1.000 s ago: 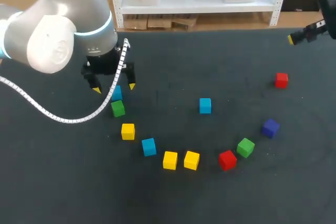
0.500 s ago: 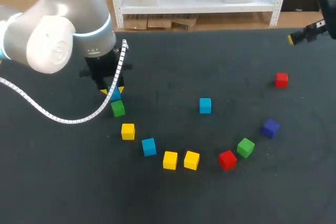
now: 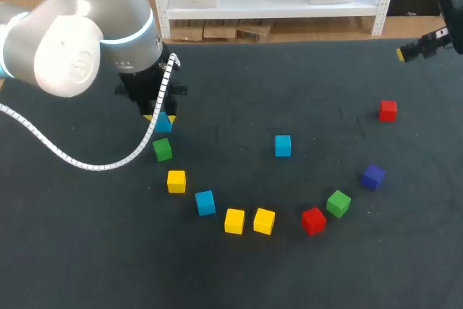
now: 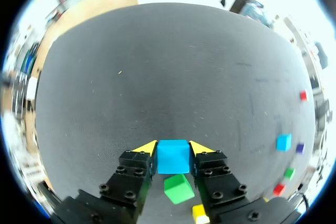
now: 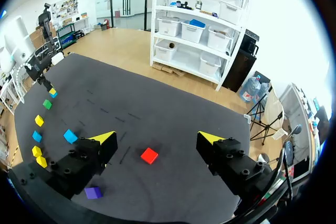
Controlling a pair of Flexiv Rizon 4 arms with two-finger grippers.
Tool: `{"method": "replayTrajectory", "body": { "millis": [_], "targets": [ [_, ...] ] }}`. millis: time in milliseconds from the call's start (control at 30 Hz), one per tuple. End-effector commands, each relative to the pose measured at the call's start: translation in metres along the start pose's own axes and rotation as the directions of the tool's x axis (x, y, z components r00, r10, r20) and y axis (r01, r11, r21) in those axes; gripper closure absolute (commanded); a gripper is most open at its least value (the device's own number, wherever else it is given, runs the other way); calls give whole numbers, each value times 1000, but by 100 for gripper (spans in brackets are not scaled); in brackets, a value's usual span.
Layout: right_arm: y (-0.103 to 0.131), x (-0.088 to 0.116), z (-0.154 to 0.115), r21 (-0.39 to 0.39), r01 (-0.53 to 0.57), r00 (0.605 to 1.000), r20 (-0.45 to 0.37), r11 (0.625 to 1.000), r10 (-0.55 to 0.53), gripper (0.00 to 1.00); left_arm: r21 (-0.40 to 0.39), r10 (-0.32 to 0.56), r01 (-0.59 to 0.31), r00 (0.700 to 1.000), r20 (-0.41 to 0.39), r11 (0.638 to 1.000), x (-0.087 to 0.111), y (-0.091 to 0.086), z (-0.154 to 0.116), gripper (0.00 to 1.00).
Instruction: Place the blue cubes, place green cubes on the blue cubes, place the yellow cubes on the green cubes, then place the red cubes on the yellow cubes, and place purple cube on the red cubes.
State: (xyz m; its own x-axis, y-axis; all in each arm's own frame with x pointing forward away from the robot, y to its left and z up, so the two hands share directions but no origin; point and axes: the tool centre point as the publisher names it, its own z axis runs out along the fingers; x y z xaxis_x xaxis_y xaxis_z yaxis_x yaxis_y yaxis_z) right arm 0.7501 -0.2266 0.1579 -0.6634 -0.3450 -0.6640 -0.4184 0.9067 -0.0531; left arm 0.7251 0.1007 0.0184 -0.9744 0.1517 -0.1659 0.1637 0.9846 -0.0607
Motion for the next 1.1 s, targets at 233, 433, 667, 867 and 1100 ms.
{"method": "replayTrajectory", "body": {
  "millis": [233, 433, 667, 867, 1100],
  "targets": [
    [2, 2, 1, 10, -1, 1000, 8, 1000, 1, 0, 51, 504, -506, 863, 45, 861, 4, -18, -38, 100],
    [2, 2, 1, 10, -1, 1000, 8, 1000, 1, 0, 76, 647, -653, 758, 87, 754, 1, -39, -58, 100],
    [2, 2, 1, 10, -1, 1000, 8, 1000, 1, 0, 150, 625, -639, 769, 136, 754, -9, -58, -69, 100],
    [2, 2, 1, 10, -1, 1000, 8, 1000, 1, 0, 150, 625, -639, 769, 136, 754, -9, -58, -69, 100],
    [2, 2, 1, 10, -1, 1000, 8, 1000, 1, 0, 150, 625, -639, 769, 136, 754, -9, -58, -69, 100]
  ]
}}
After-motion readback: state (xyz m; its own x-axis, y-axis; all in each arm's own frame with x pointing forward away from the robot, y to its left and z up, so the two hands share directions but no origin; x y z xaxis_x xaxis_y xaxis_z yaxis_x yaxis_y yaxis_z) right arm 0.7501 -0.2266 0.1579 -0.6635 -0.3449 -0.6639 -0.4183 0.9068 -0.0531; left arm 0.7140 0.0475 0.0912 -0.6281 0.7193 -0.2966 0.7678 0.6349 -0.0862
